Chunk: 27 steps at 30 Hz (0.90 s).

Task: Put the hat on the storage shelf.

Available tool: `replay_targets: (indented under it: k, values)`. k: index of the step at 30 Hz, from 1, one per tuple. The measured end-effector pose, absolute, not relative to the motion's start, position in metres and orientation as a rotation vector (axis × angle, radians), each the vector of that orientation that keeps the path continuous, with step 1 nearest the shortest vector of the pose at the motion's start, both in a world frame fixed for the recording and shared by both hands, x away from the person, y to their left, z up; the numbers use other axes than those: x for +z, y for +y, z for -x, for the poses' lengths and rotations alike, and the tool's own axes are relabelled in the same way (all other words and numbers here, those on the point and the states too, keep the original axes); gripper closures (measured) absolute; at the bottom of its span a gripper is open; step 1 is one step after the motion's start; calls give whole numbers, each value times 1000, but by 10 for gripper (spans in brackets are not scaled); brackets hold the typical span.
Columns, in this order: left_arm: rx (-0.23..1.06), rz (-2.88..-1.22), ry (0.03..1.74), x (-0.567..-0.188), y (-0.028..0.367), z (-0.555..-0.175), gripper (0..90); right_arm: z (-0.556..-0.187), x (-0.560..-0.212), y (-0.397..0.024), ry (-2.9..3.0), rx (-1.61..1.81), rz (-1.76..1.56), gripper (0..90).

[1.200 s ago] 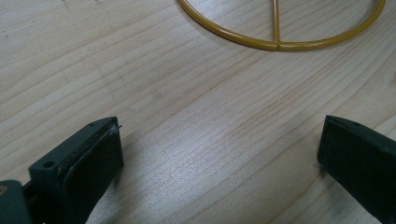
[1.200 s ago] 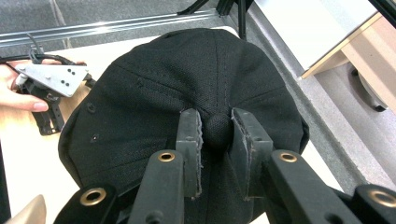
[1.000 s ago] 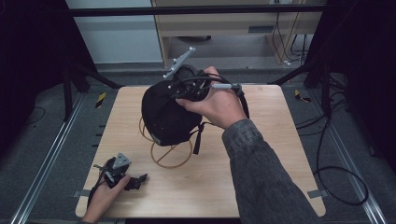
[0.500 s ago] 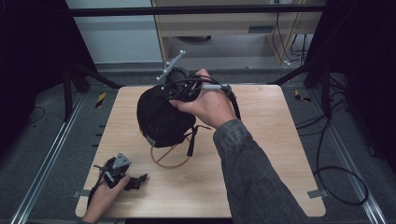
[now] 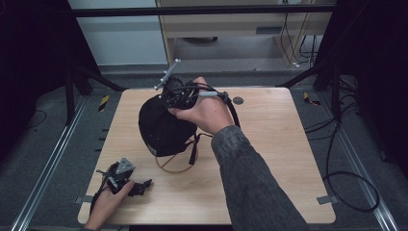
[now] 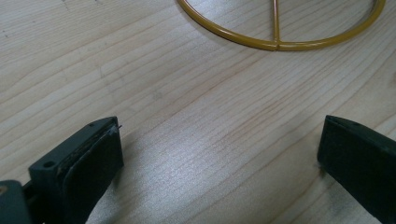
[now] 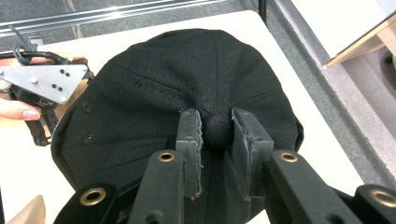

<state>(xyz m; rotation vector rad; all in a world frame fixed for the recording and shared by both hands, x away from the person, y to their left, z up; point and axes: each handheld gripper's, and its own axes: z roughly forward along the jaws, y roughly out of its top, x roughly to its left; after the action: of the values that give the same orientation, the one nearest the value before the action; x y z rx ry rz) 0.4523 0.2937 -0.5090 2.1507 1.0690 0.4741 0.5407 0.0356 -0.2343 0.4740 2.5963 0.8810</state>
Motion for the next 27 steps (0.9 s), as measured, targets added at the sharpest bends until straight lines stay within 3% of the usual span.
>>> replay_targets:
  k: [27]
  values:
    - [473, -2154, 1067, -509, 294, -452, 0, -537, -240, 31, 2590, 897, -492, 691]
